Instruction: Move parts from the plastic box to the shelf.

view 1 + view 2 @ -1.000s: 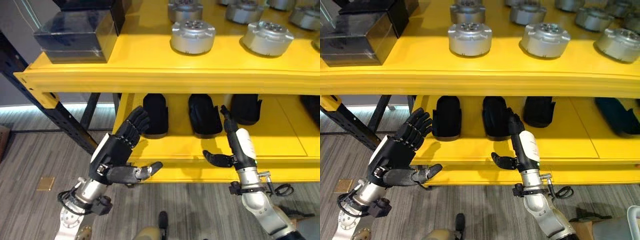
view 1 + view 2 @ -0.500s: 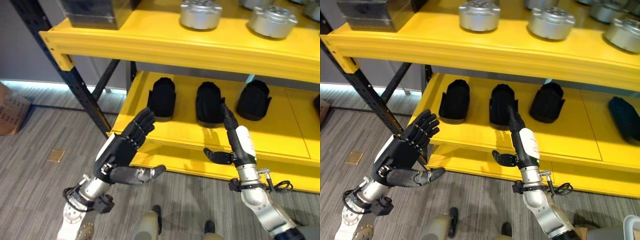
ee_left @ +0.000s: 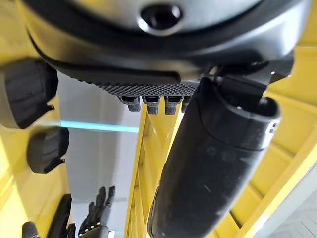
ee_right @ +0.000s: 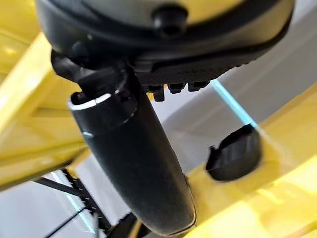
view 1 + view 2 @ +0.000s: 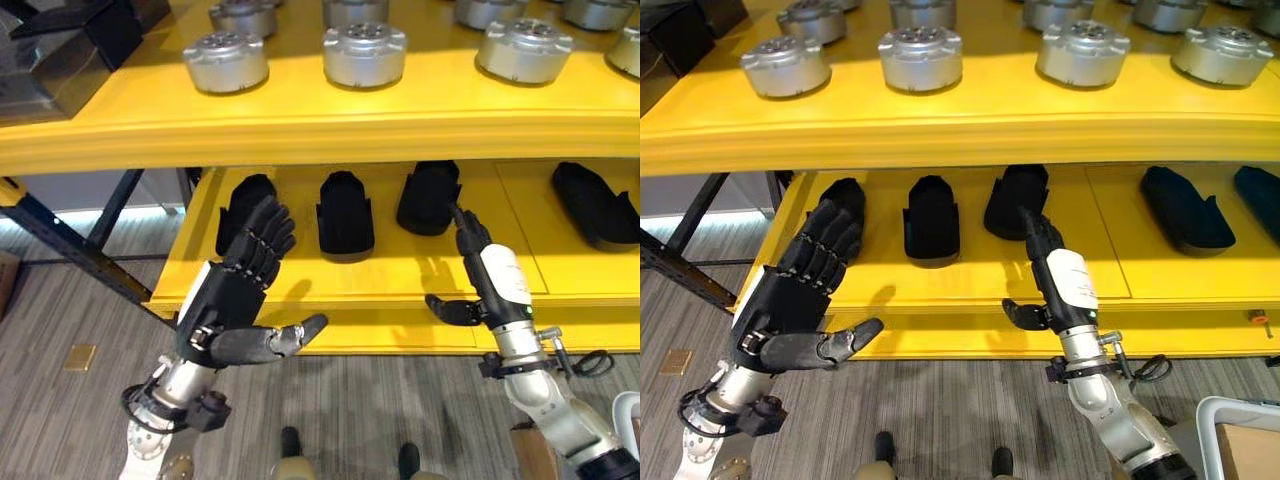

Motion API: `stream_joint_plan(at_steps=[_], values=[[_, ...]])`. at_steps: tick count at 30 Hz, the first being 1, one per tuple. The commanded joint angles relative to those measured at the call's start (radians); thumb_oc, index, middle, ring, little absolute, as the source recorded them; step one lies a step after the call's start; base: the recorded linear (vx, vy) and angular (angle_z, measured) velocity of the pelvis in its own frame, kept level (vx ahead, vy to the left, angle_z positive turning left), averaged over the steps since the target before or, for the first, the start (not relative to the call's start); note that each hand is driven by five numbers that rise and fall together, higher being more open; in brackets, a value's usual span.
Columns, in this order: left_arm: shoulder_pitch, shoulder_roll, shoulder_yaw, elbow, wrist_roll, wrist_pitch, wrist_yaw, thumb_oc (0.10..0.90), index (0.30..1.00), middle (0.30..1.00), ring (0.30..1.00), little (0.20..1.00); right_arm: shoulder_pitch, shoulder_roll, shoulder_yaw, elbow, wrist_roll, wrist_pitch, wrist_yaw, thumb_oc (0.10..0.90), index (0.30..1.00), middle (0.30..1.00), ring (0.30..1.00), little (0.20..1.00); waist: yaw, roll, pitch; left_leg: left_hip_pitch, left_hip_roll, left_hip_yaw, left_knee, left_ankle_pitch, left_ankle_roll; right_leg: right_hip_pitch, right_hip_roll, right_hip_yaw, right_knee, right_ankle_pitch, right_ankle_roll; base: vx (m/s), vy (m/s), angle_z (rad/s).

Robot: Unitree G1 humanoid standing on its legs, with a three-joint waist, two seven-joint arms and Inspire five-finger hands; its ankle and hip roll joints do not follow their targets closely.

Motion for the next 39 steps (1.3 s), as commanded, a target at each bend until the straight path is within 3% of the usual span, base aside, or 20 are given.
stream_joint_plan(at_steps=[1, 3, 5, 7, 9, 11, 12, 13, 14, 15, 18, 22, 33, 36, 38, 39], values=[[-0.069, 0.059, 0.047, -0.062, 0.004, -0.103, 0.023, 0.9, 1.0, 1.0, 1.0, 1.0, -0.13, 0.029, -0.042, -0.077, -0.03, -0.079, -0.083, 0.9, 1.0, 1.0, 1.0, 1.0, 0.013, -0.082, -0.058, 0.079, 0.058, 0.062, 0.073, -0.079, -0.047, -0.045, -0.063, -0.063, 0.077, -0.082, -0.016, 0.07, -0.173, 0.13], [-0.071, 0.057, 0.045, -0.056, 0.011, -0.107, 0.034, 0.9, 1.0, 1.0, 1.0, 1.0, -0.123, 0.026, -0.048, -0.074, -0.035, -0.086, -0.086, 0.9, 1.0, 1.0, 1.0, 1.0, 0.006, -0.078, -0.061, 0.07, 0.069, 0.07, 0.086, -0.046, -0.054, -0.044, -0.048, -0.072, 0.078, -0.09, -0.029, 0.09, -0.202, 0.14], [-0.085, 0.049, 0.038, -0.048, 0.015, -0.103, 0.024, 0.9, 1.0, 1.0, 1.0, 1.0, -0.097, 0.028, -0.069, -0.072, -0.045, -0.081, -0.105, 0.9, 1.0, 1.0, 1.0, 1.0, -0.023, -0.07, -0.064, 0.059, 0.092, 0.189, 0.122, -0.008, -0.069, -0.035, -0.041, -0.134, 0.068, -0.095, -0.045, 0.1, -0.241, 0.34], [-0.104, 0.045, 0.026, -0.047, 0.021, -0.096, 0.022, 0.9, 1.0, 1.0, 1.0, 1.0, -0.08, 0.029, -0.083, -0.078, -0.046, -0.083, -0.121, 0.9, 1.0, 1.0, 1.0, 1.0, -0.044, -0.064, -0.063, 0.062, 0.104, 0.262, 0.144, 0.003, -0.092, -0.016, -0.035, -0.171, 0.064, -0.11, -0.047, 0.06, -0.142, 0.47], [-0.128, 0.041, 0.007, -0.035, 0.03, -0.095, 0.036, 0.9, 1.0, 1.0, 1.0, 1.0, -0.075, 0.033, -0.086, -0.072, -0.052, -0.089, -0.133, 0.9, 1.0, 1.0, 1.0, 1.0, -0.057, -0.061, -0.059, 0.052, 0.079, 0.295, 0.179, -0.025, -0.087, -0.011, -0.032, -0.187, 0.069, -0.12, -0.051, 0.04, -0.069, 1.16], [-0.139, 0.045, -0.002, -0.023, 0.053, -0.097, 0.067, 0.9, 1.0, 1.0, 1.0, 1.0, -0.086, 0.037, -0.074, -0.055, -0.043, -0.099, -0.13, 0.9, 1.0, 1.0, 1.0, 1.0, -0.053, -0.06, -0.053, 0.046, -0.017, 0.254, 0.168, -0.128, -0.037, -0.019, -0.035, -0.155, 0.083, -0.119, -0.045, 0.06, 0.012, 0.63], [-0.139, 0.044, -0.002, -0.023, 0.051, -0.096, 0.065, 0.9, 1.0, 1.0, 1.0, 1.0, -0.091, 0.041, -0.068, -0.05, -0.041, -0.103, -0.128, 0.9, 1.0, 1.0, 1.0, 1.0, -0.047, -0.062, -0.049, 0.04, -0.064, 0.249, 0.152, -0.161, -0.001, -0.029, -0.041, -0.149, 0.088, -0.107, -0.046, 0.02, 0.033, -0.07], [-0.137, 0.043, 0.0, -0.025, 0.05, -0.095, 0.063, 0.9, 1.0, 1.0, 1.0, 1.0, -0.09, 0.042, -0.067, -0.049, -0.042, -0.104, -0.127, 0.9, 1.0, 1.0, 1.0, 1.0, -0.045, -0.062, -0.049, 0.04, -0.083, 0.242, 0.143, -0.175, 0.008, -0.029, -0.042, -0.143, 0.089, -0.106, -0.043, 0.07, 0.057, -0.36], [-0.126, 0.041, 0.012, -0.036, 0.057, -0.084, 0.05, 0.9, 1.0, 1.0, 1.0, 1.0, -0.081, 0.049, -0.067, -0.057, -0.045, -0.105, -0.121, 0.9, 1.0, 1.0, 1.0, 1.0, -0.03, -0.055, -0.047, 0.035, -0.149, 0.189, 0.099, -0.198, 0.029, -0.024, -0.035, -0.117, 0.087, -0.105, -0.035, 0.2, 0.084, -0.24], [-0.101, 0.045, 0.031, -0.048, 0.038, -0.081, 0.022, 0.9, 1.0, 1.0, 1.0, 1.0, -0.063, 0.05, -0.072, -0.071, -0.043, -0.1, -0.115, 0.9, 1.0, 1.0, 1.0, 1.0, -0.004, -0.049, -0.043, 0.023, -0.198, 0.092, 0.04, -0.167, 0.028, -0.013, -0.02, -0.081, 0.082, -0.105, -0.03, 0.2, 0.076, -0.17], [-0.068, 0.041, 0.065, -0.065, 0.024, -0.078, -0.015, 0.9, 1.0, 1.0, 1.0, 1.0, -0.056, 0.046, -0.079, -0.089, -0.028, -0.091, -0.096, 0.9, 1.0, 1.0, 1.0, 1.0, 0.028, -0.057, -0.046, 0.003, -0.218, -0.004, 0.022, -0.149, 0.03, -0.004, -0.014, -0.049, 0.074, -0.105, -0.026, 0.12, 0.046, -0.32], [-0.055, 0.034, 0.096, -0.061, -0.009, -0.073, -0.08, 0.9, 1.0, 1.0, 1.0, 1.0, -0.039, 0.058, -0.101, -0.097, -0.034, -0.085, -0.088, 0.9, 1.0, 1.0, 1.0, 1.0, 0.042, -0.067, -0.068, 0.025, -0.213, -0.027, -0.03, -0.14, 0.034, 0.008, -0.013, -0.059, 0.063, -0.111, -0.022, 0.08, 0.061, -0.15], [-0.066, 0.059, 0.117, -0.054, -0.047, -0.091, -0.144, 0.9, 1.0, 1.0, 1.0, 1.0, -0.048, 0.061, -0.129, -0.098, -0.06, -0.023, -0.132, 0.9, 1.0, 1.0, 1.0, 1.0, 0.053, -0.083, -0.073, 0.068, -0.216, 0.004, -0.045, -0.174, 0.061, 0.014, -0.021, -0.099, 0.113, -0.146, -0.018, 0.05, 0.104, 0.02], [-0.076, 0.069, 0.122, -0.05, -0.067, -0.098, -0.171, 0.9, 1.0, 1.0, 1.0, 1.0, -0.058, 0.053, -0.144, -0.088, -0.068, -0.006, -0.154, 0.9, 1.0, 1.0, 1.0, 1.0, 0.056, -0.085, -0.065, 0.068, -0.223, 0.014, -0.034, -0.182, 0.078, -0.001, -0.021, -0.114, 0.186, -0.173, -0.019, 0.0, 0.149, 0.02], [-0.082, 0.075, 0.127, -0.053, -0.088, -0.094, -0.191, 0.9, 1.0, 1.0, 1.0, 1.0, -0.071, 0.059, -0.156, -0.068, -0.083, 0.014, -0.165, 0.9, 1.0, 1.0, 1.0, 1.0, 0.062, -0.083, -0.048, 0.067, -0.228, 0.022, -0.018, -0.191, 0.099, -0.049, -0.023, -0.138, 0.338, -0.199, -0.01, -0.02, 0.127, -0.02], [-0.083, 0.075, 0.128, -0.053, -0.089, -0.094, -0.192, 0.9, 1.0, 1.0, 1.0, 1.0, -0.072, 0.059, -0.156, -0.067, -0.083, 0.014, -0.165, 0.9, 1.0, 1.0, 1.0, 1.0, 0.063, -0.084, -0.048, 0.066, -0.23, 0.023, -0.017, -0.191, 0.1, -0.053, -0.026, -0.137, 0.345, -0.202, -0.009, -0.02, 0.062, -0.06]])
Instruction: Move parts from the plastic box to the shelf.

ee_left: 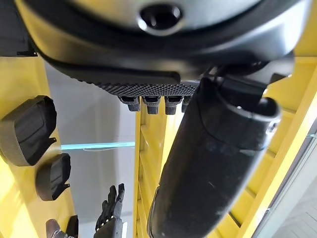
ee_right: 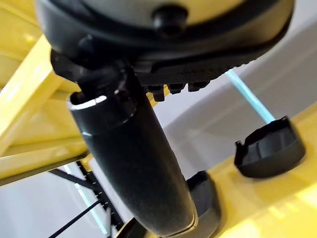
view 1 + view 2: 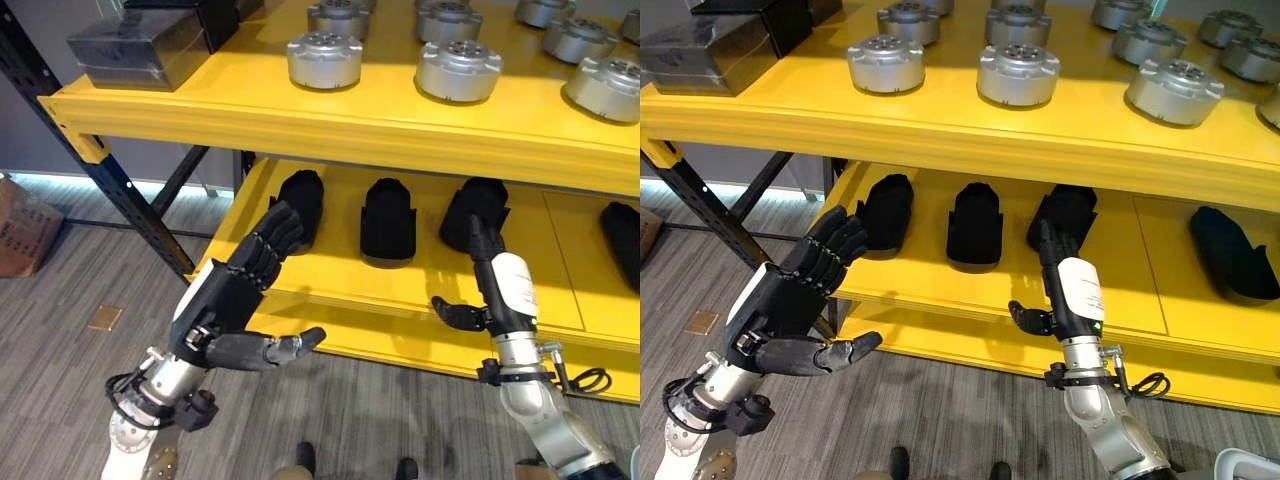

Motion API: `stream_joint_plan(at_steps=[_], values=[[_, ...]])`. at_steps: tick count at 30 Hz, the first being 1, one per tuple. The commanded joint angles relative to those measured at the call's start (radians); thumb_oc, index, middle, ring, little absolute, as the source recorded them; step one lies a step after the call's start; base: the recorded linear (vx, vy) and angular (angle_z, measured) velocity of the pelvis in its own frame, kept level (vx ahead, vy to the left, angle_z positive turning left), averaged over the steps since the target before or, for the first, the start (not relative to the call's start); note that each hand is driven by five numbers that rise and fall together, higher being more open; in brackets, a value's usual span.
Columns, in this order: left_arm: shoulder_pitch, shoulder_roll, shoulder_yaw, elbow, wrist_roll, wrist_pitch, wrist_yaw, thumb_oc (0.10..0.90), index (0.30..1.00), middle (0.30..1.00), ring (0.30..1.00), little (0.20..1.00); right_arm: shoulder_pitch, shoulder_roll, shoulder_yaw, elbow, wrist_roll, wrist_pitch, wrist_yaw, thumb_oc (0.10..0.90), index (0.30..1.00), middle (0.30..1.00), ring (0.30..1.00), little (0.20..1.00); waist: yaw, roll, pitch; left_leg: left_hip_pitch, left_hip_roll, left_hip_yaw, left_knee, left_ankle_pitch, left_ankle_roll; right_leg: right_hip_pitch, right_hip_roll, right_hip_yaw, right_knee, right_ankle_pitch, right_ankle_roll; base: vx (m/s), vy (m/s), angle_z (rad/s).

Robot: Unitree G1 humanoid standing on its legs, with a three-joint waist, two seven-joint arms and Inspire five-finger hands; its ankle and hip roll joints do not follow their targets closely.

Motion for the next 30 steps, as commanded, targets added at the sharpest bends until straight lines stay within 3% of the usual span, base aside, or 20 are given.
stream_joint_plan(at_steps=[1, 3, 5, 8, 12, 17, 30], values=[[-0.078, 0.031, 0.065, -0.084, -0.096, -0.089, -0.028, 0.9, 1.0, 1.0, 1.0, 1.0, -0.133, -0.038, -0.083, -0.052, -0.029, -0.029, -0.097, 0.9, 1.0, 1.0, 1.0, 1.0, 0.02, 0.011, -0.019, -0.018, -0.019, -0.044, 0.033, -0.088, 0.053, -0.068, 0.07, -0.066, 0.35, -0.197, -0.034, -0.03, 0.032, -0.08], [-0.084, 0.028, 0.073, -0.085, -0.095, -0.084, -0.035, 0.9, 1.0, 1.0, 1.0, 1.0, -0.146, -0.027, -0.076, -0.032, -0.051, -0.041, -0.118, 0.9, 1.0, 1.0, 1.0, 1.0, 0.027, 0.003, -0.003, -0.021, -0.02, -0.042, 0.055, -0.099, 0.063, -0.115, 0.026, -0.054, 0.405, -0.148, -0.003, -0.03, -0.023, -0.13], [-0.094, 0.03, 0.071, -0.09, -0.096, -0.074, -0.032, 0.9, 1.0, 1.0, 1.0, 1.0, -0.149, -0.013, -0.073, -0.024, -0.066, -0.041, -0.129, 0.9, 1.0, 1.0, 1.0, 1.0, 0.031, -0.004, 0.001, -0.026, -0.009, -0.044, 0.069, -0.102, 0.054, -0.097, -0.016, -0.045, 0.314, -0.123, 0.0, 0.01, -0.152, -0.13], [-0.1, 0.038, 0.064, -0.092, -0.088, -0.069, -0.016, 0.9, 1.0, 1.0, 1.0, 1.0, -0.14, -0.009, -0.078, -0.04, -0.06, -0.029, -0.116, 0.9, 1.0, 1.0, 1.0, 1.0, 0.015, -0.004, -0.003, -0.011, 0.015, -0.061, 0.06, -0.104, 0.042, -0.062, -0.049, 0.025, 0.174, -0.058, 0.019, 0.06, -0.223, 0.03], [-0.097, 0.038, 0.058, -0.088, -0.095, -0.07, -0.001, 0.9, 1.0, 1.0, 1.0, 1.0, -0.144, -0.018, -0.076, -0.056, -0.061, -0.027, -0.074, 0.9, 1.0, 1.0, 1.0, 1.0, 0.003, -0.003, -0.028, 0.016, 0.047, -0.069, 0.023, -0.095, 0.014, -0.03, -0.035, 0.057, 0.054, -0.046, 0.038, 0.1, -0.187, 0.21], [-0.088, 0.015, 0.045, -0.107, -0.073, -0.06, 0.041, 0.9, 1.0, 1.0, 1.0, 1.0, -0.171, -0.036, -0.059, -0.054, -0.049, -0.02, -0.048, 0.9, 1.0, 1.0, 1.0, 1.0, 0.013, -0.007, -0.054, 0.027, 0.084, -0.058, 0.0, -0.078, -0.023, 0.005, -0.018, 0.032, -0.007, -0.053, 0.019, 0.09, -0.173, -0.04], [-0.066, 0.038, 0.049, -0.114, -0.082, -0.042, 0.045, 0.9, 1.0, 1.0, 1.0, 1.0, -0.246, -0.073, -0.015, 0.024, -0.102, -0.015, -0.099, 0.9, 1.0, 1.0, 1.0, 1.0, 0.039, 0.006, -0.065, 0.018, 0.117, -0.105, 0.004, -0.051, -0.048, 0.038, 0.015, 0.007, 0.005, -0.096, -0.027, 0.09, -0.082, 0.0]])
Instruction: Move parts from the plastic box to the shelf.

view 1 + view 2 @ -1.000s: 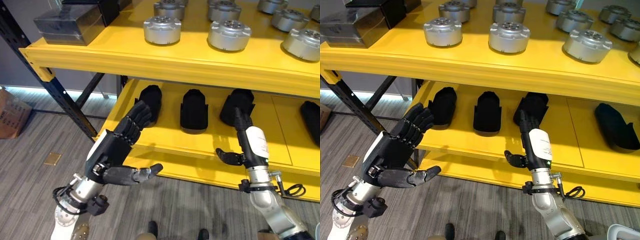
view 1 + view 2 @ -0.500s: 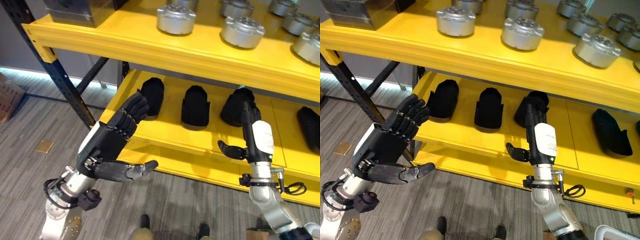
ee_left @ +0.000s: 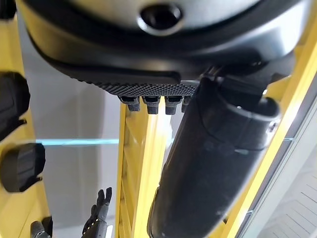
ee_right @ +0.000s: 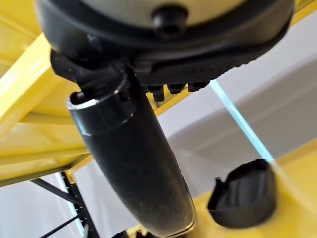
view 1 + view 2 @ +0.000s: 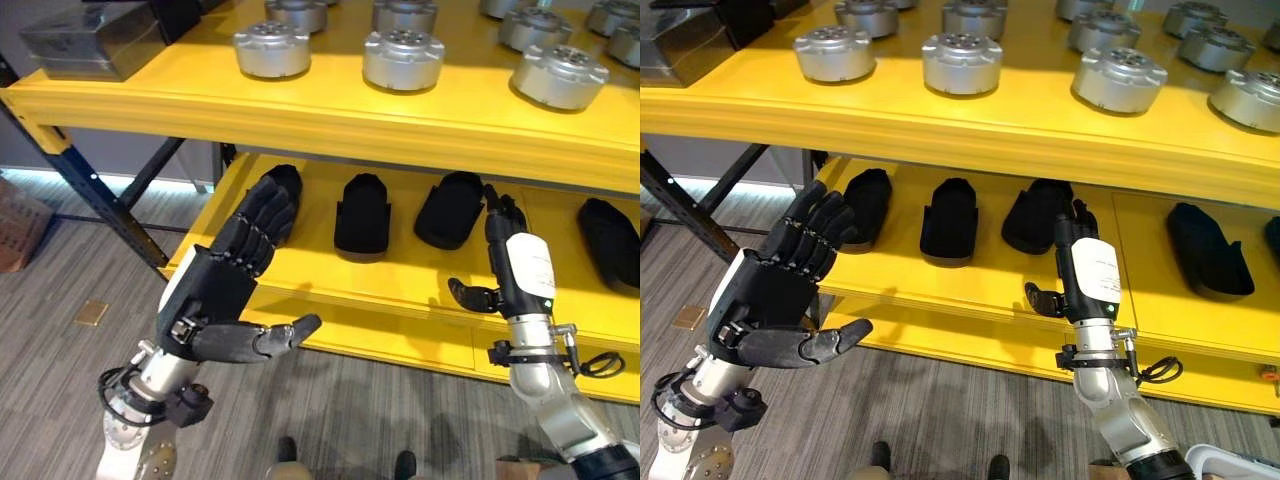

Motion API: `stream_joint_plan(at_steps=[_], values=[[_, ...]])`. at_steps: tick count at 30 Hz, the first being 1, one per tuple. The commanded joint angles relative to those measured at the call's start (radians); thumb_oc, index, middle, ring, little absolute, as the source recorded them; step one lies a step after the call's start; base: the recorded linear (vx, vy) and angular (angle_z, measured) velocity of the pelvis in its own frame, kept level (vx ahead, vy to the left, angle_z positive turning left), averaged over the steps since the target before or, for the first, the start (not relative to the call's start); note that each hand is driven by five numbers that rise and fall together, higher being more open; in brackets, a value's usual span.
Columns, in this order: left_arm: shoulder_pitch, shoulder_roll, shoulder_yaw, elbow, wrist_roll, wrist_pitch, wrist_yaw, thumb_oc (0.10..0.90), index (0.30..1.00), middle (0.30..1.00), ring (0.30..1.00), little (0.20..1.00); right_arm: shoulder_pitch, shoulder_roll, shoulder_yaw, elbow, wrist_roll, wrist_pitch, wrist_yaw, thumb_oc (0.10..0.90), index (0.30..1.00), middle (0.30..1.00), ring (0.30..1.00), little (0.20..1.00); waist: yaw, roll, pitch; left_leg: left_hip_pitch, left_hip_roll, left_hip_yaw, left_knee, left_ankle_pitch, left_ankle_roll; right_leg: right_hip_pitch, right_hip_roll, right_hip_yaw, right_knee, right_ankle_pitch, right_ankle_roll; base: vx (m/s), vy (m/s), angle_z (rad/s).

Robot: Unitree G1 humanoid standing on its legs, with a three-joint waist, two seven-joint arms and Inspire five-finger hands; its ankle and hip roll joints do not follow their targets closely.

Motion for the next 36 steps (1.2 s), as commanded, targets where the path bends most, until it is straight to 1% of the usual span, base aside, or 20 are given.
stream_joint_plan(at_steps=[1, 4, 5, 6, 8, 11, 12, 14, 17, 22, 26, 29, 32, 34, 36], values=[[-0.063, 0.044, 0.013, -0.045, -0.034, -0.062, 0.003, 0.9, 1.0, 1.0, 1.0, 1.0, -0.171, -0.033, -0.004, 0.02, -0.066, -0.057, -0.095, 0.9, 1.0, 1.0, 1.0, 1.0, 0.018, -0.03, -0.081, 0.0, -0.024, -0.065, 0.011, -0.083, 0.044, 0.009, -0.022, -0.056, 0.066, -0.117, -0.022, 0.18, -0.087, 0.1], [-0.067, 0.059, 0.005, -0.041, -0.024, -0.061, 0.005, 0.9, 1.0, 1.0, 1.0, 1.0, -0.225, -0.041, 0.015, 0.104, -0.097, -0.054, -0.092, 0.9, 1.0, 1.0, 1.0, 1.0, 0.032, -0.027, -0.077, -0.004, -0.024, -0.081, 0.023, -0.084, 0.042, 0.009, -0.02, -0.068, 0.09, -0.131, -0.029, 0.13, -0.053, 0.13], [-0.063, 0.065, 0.009, -0.042, -0.025, -0.067, 0.004, 0.9, 1.0, 1.0, 1.0, 1.0, -0.24, -0.045, 0.019, 0.127, -0.113, -0.04, -0.085, 0.9, 1.0, 1.0, 1.0, 1.0, 0.039, -0.026, -0.076, -0.007, -0.025, -0.085, 0.029, -0.085, 0.042, 0.007, -0.019, -0.074, 0.1, -0.137, -0.032, 0.11, -0.045, 0.12], [-0.061, 0.069, 0.016, -0.044, -0.03, -0.069, 0.001, 0.9, 1.0, 1.0, 1.0, 1.0, -0.255, -0.048, 0.024, 0.157, -0.115, -0.033, -0.079, 0.9, 1.0, 1.0, 1.0, 1.0, 0.043, -0.026, -0.074, -0.009, -0.027, -0.09, 0.034, -0.087, 0.043, 0.006, -0.019, -0.078, 0.108, -0.142, -0.034, 0.11, -0.048, 0.1], [-0.058, 0.073, 0.027, -0.044, -0.036, -0.074, -0.002, 0.9, 1.0, 1.0, 1.0, 1.0, -0.272, -0.054, 0.034, 0.198, -0.108, -0.04, -0.074, 0.9, 1.0, 1.0, 1.0, 1.0, 0.052, -0.025, -0.073, -0.011, -0.03, -0.098, 0.038, -0.088, 0.043, 0.006, -0.019, -0.083, 0.115, -0.147, -0.037, 0.09, -0.037, 0.1], [-0.05, 0.078, 0.047, -0.041, -0.034, -0.084, -0.005, 0.9, 1.0, 1.0, 1.0, 1.0, -0.297, -0.056, 0.056, 0.262, -0.102, -0.024, -0.064, 0.9, 1.0, 1.0, 1.0, 1.0, 0.066, -0.019, -0.067, -0.018, -0.034, -0.116, 0.048, -0.088, 0.044, 0.006, -0.019, -0.09, 0.127, -0.152, -0.04, 0.1, -0.042, 0.1], [-0.05, 0.082, 0.061, -0.036, -0.036, -0.083, -0.018, 0.9, 1.0, 1.0, 1.0, 1.0, -0.317, -0.051, 0.069, 0.312, -0.11, -0.009, -0.072, 0.9, 1.0, 1.0, 1.0, 1.0, 0.08, -0.013, -0.062, -0.025, -0.036, -0.129, 0.056, -0.088, 0.044, 0.001, -0.021, -0.093, 0.138, -0.155, -0.042, 0.07, -0.045, 0.22], [-0.059, 0.09, 0.075, -0.03, -0.046, -0.071, -0.031, 0.9, 1.0, 1.0, 1.0, 1.0, -0.36, -0.047, 0.086, 0.405, -0.123, 0.02, -0.082, 0.9, 1.0, 1.0, 1.0, 1.0, 0.097, -0.004, -0.053, -0.035, -0.039, -0.148, 0.062, -0.087, 0.044, -0.006, -0.024, -0.1, 0.153, -0.161, -0.045, 0.08, -0.063, 0.26], [-0.059, 0.095, 0.092, -0.03, -0.068, -0.053, -0.07, 0.9, 1.0, 1.0, 1.0, 1.0, -0.395, -0.052, 0.095, 0.508, -0.136, 0.036, -0.099, 0.9, 1.0, 1.0, 1.0, 1.0, 0.118, 0.005, -0.046, -0.04, -0.043, -0.169, 0.062, -0.084, 0.043, -0.005, -0.024, -0.112, 0.163, -0.168, -0.049, 0.06, -0.056, 0.22], [-0.035, 0.098, 0.111, -0.038, -0.085, -0.041, -0.104, 0.9, 1.0, 1.0, 1.0, 1.0, -0.397, -0.068, 0.091, 0.584, -0.136, 0.062, -0.111, 0.9, 1.0, 1.0, 1.0, 1.0, 0.142, 0.012, -0.043, -0.039, -0.047, -0.194, 0.048, -0.076, 0.042, 0.007, -0.024, -0.132, 0.163, -0.173, -0.047, 0.07, -0.044, 0.2], [-0.04, 0.104, 0.107, -0.028, -0.088, -0.04, -0.117, 0.9, 1.0, 1.0, 1.0, 1.0, -0.417, -0.076, 0.093, 0.624, -0.131, 0.081, -0.122, 0.9, 1.0, 1.0, 1.0, 1.0, 0.152, 0.015, -0.034, -0.049, -0.047, -0.209, 0.05, -0.07, 0.042, 0.002, -0.023, -0.142, 0.178, -0.179, -0.049, 0.03, -0.052, 0.15], [-0.048, 0.113, 0.11, -0.027, -0.096, -0.023, -0.136, 0.9, 1.0, 1.0, 1.0, 1.0, -0.445, -0.087, 0.094, 0.678, -0.122, 0.092, -0.129, 0.9, 1.0, 1.0, 1.0, 1.0, 0.165, 0.018, -0.025, -0.058, -0.048, -0.222, 0.056, -0.069, 0.041, -0.001, -0.022, -0.15, 0.19, -0.186, -0.05, 0.03, -0.065, 0.02], [-0.054, 0.124, 0.104, -0.023, -0.099, -0.009, -0.154, 0.9, 1.0, 1.0, 1.0, 1.0, -0.475, -0.101, 0.098, 0.733, -0.118, 0.13, -0.138, 0.9, 1.0, 1.0, 1.0, 1.0, 0.179, 0.021, -0.012, -0.07, -0.05, -0.237, 0.069, -0.068, 0.041, -0.006, -0.021, -0.158, 0.208, -0.193, -0.052, 0.04, -0.073, 0.08], [-0.058, 0.138, 0.099, -0.023, -0.103, -0.001, -0.163, 0.9, 1.0, 1.0, 1.0, 1.0, -0.493, -0.114, 0.098, 0.779, -0.129, 0.141, -0.152, 0.9, 1.0, 1.0, 1.0, 1.0, 0.189, 0.025, -0.002, -0.08, -0.052, -0.246, 0.076, -0.068, 0.041, -0.011, -0.02, -0.165, 0.218, -0.197, -0.053, 0.03, -0.087, 0.17], [-0.065, 0.15, 0.092, -0.018, -0.11, -0.002, -0.171, 0.9, 1.0, 1.0, 1.0, 1.0, -0.514, -0.127, 0.109, 0.813, -0.128, 0.166, -0.165, 0.9, 1.0, 1.0, 1.0, 1.0, 0.196, 0.03, 0.009, -0.09, -0.056, -0.251, 0.08, -0.066, 0.042, -0.017, -0.017, -0.168, 0.226, -0.201, -0.055, 0.0, -0.076, 0.13]])
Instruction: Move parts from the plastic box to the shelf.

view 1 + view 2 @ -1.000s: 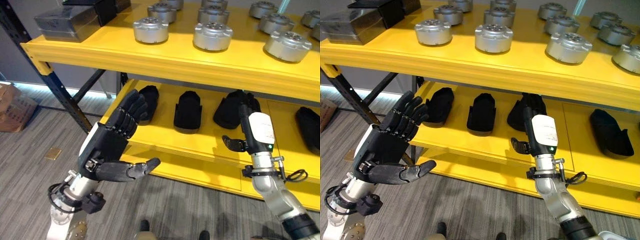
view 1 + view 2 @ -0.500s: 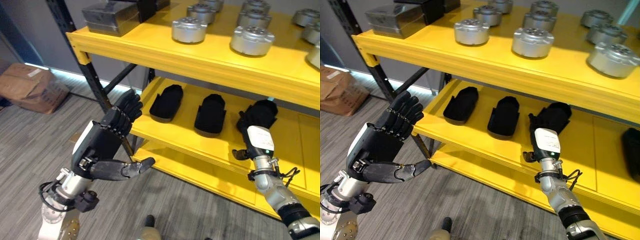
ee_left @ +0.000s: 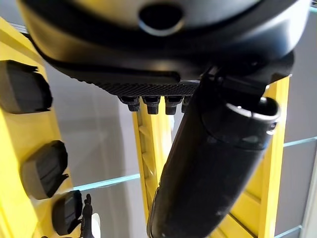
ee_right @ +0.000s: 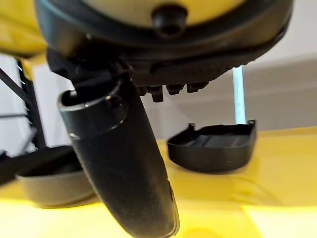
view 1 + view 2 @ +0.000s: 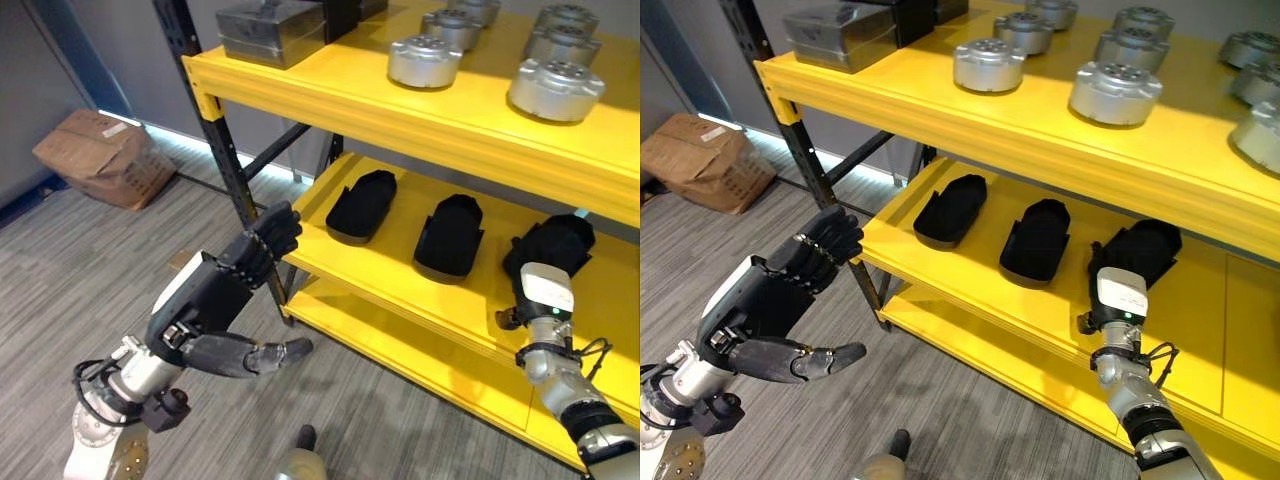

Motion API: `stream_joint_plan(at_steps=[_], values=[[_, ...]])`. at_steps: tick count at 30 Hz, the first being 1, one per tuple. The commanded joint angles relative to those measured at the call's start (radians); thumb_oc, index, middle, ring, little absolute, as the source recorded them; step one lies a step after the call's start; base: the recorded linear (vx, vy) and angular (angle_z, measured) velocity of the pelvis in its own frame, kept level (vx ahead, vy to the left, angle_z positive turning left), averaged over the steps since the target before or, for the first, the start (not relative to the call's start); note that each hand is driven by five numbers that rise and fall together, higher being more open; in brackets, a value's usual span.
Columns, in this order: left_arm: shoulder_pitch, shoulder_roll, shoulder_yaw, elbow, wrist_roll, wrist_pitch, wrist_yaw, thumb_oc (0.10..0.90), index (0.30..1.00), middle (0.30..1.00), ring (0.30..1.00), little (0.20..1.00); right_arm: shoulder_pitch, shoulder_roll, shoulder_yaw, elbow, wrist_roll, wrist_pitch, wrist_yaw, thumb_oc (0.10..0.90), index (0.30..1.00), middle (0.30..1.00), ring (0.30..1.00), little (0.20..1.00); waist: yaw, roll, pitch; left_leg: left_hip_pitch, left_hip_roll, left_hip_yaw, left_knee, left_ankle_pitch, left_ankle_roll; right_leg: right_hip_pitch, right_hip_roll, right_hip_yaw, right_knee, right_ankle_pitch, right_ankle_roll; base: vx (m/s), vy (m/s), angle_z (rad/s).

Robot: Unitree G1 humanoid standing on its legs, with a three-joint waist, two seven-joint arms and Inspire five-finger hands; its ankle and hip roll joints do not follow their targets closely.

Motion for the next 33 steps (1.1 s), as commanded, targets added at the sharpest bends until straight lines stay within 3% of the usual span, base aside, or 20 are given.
stream_joint_plan(at_steps=[1, 3, 10, 25, 33], values=[[-0.09, 0.046, 0.01, -0.042, -0.094, -0.06, -0.015, 0.9, 1.0, 1.0, 1.0, 1.0, -0.187, -0.116, 0.0, -0.031, -0.01, 0.044, -0.122, 0.9, 1.0, 1.0, 1.0, 1.0, 0.015, 0.001, 0.002, -0.057, -0.019, -0.078, 0.079, -0.086, 0.05, -0.1, 0.003, -0.001, 0.231, -0.165, -0.067, -0.03, -0.06, 0.08], [-0.101, 0.061, 0.004, -0.044, -0.098, -0.06, -0.009, 0.9, 1.0, 1.0, 1.0, 1.0, -0.21, -0.137, 0.005, -0.001, -0.015, 0.087, -0.123, 0.9, 1.0, 1.0, 1.0, 1.0, 0.018, 0.007, 0.017, -0.07, -0.02, -0.081, 0.083, -0.084, 0.05, -0.111, 0.004, -0.003, 0.24, -0.169, -0.068, -0.05, -0.066, 0.17], [-0.154, 0.091, -0.024, -0.054, -0.093, -0.053, 0.013, 0.9, 1.0, 1.0, 1.0, 1.0, -0.292, -0.179, 0.026, 0.062, 0.037, 0.072, -0.142, 0.9, 1.0, 1.0, 1.0, 1.0, 0.031, 0.018, 0.072, -0.117, -0.027, -0.101, 0.097, -0.075, 0.049, -0.144, 0.015, -0.009, 0.27, -0.184, -0.076, -0.07, -0.086, 0.02], [-0.221, 0.146, -0.042, -0.024, -0.08, -0.072, 0.023, 0.9, 1.0, 1.0, 1.0, 1.0, -0.442, -0.23, 0.083, 0.198, 0.093, 0.136, -0.133, 0.9, 1.0, 1.0, 1.0, 1.0, 0.05, 0.028, 0.152, -0.189, -0.027, -0.122, 0.124, -0.057, 0.04, -0.204, 0.038, -0.013, 0.341, -0.218, -0.097, -0.03, -0.084, 0.02], [-0.245, 0.17, -0.045, -0.003, -0.088, -0.091, 0.015, 0.9, 1.0, 1.0, 1.0, 1.0, -0.52, -0.241, 0.108, 0.265, 0.151, 0.161, -0.103, 0.9, 1.0, 1.0, 1.0, 1.0, 0.056, 0.039, 0.197, -0.24, -0.024, -0.131, 0.16, -0.049, 0.039, -0.265, 0.043, -0.007, 0.453, -0.26, -0.114, -0.03, -0.075, 0.01]])
